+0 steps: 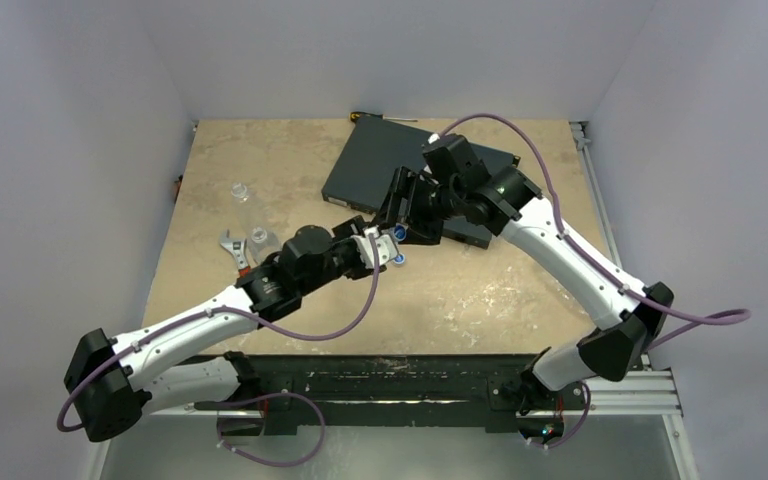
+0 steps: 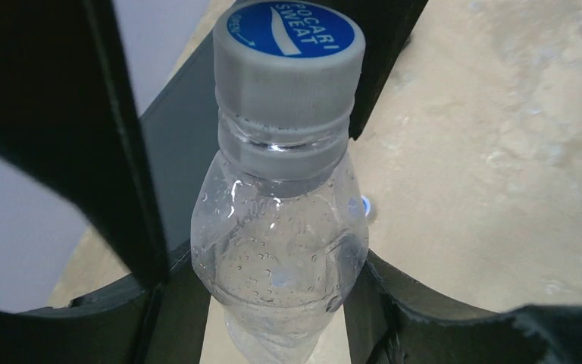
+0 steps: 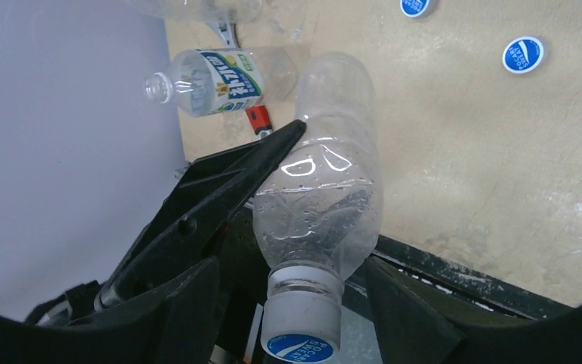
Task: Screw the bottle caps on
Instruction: Screw the bottle cap onto the plastic bottle.
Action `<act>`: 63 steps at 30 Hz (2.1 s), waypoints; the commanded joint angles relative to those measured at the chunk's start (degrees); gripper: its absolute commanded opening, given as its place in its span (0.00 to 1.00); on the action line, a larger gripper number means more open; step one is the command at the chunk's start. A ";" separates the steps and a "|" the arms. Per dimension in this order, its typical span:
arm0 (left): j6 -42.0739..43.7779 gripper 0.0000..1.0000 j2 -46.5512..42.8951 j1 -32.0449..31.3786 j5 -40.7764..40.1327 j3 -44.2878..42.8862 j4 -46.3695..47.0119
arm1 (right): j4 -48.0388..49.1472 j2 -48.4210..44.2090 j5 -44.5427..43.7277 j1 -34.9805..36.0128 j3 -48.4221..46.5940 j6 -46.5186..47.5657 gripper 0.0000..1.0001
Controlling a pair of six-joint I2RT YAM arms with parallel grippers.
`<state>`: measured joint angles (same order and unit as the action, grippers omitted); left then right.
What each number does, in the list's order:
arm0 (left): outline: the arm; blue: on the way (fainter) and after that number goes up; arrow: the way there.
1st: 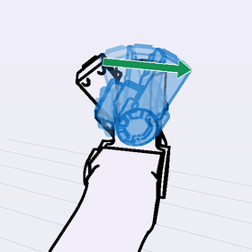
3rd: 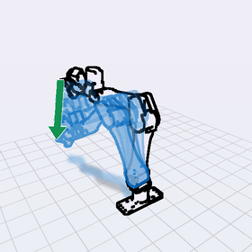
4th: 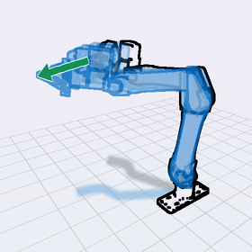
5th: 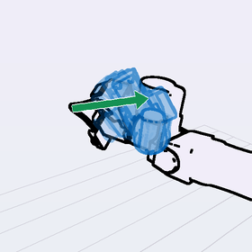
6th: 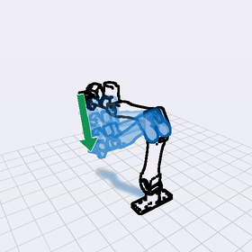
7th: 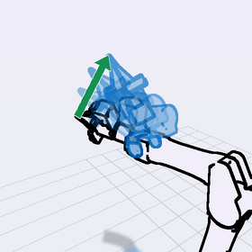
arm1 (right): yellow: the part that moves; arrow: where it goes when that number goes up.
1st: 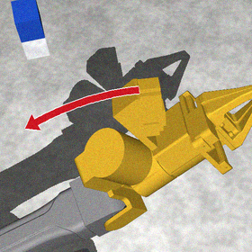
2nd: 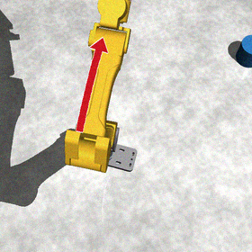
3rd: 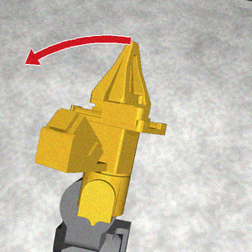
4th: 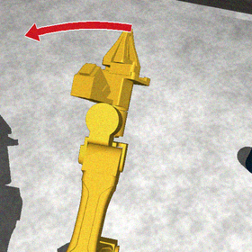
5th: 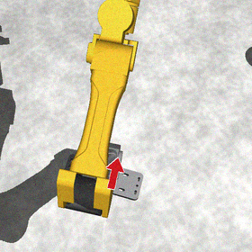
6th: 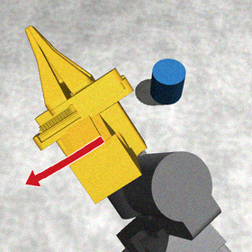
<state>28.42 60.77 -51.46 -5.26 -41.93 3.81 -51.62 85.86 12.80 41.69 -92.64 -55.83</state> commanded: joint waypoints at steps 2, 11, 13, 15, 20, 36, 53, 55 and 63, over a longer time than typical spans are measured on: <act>-8.68 0.14 -0.72 4.56 22.87 -6.77 -9.41 | 0.39 -5.98 -4.87 0.58 -1.47 5.24 0.83; -11.20 0.14 3.29 11.03 50.02 -11.30 -24.07 | 1.03 -15.26 -9.70 0.23 0.36 23.50 0.98; -12.30 0.14 4.19 11.26 54.03 -11.33 -24.95 | 0.67 -16.56 -7.88 0.26 1.04 31.30 0.94; -13.12 0.14 5.11 11.52 57.49 -11.35 -25.66 | 0.81 -18.54 -3.77 0.37 2.64 38.22 0.89; -14.90 0.13 6.12 11.64 62.49 -10.78 -25.91 | 0.74 -22.67 4.27 2.33 7.01 46.71 0.80; -15.94 0.13 5.16 11.71 65.29 -9.96 -27.62 | 3.69 -19.95 2.26 13.06 9.66 50.94 0.62; -16.01 0.13 4.56 11.66 63.24 -10.32 -27.48 | 2.54 -16.16 3.02 13.15 8.44 51.43 0.25; -16.43 0.13 3.77 11.67 60.64 -10.60 -26.63 | 1.69 -15.67 1.88 13.20 8.97 50.61 0.19; -20.98 0.12 -4.17 11.59 44.19 -9.85 -15.25 | -0.07 -14.22 -1.95 13.06 11.34 40.07 0.08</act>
<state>10.85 62.37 -40.14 47.77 -50.68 -24.77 -47.75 70.02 12.62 54.59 -82.08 -8.91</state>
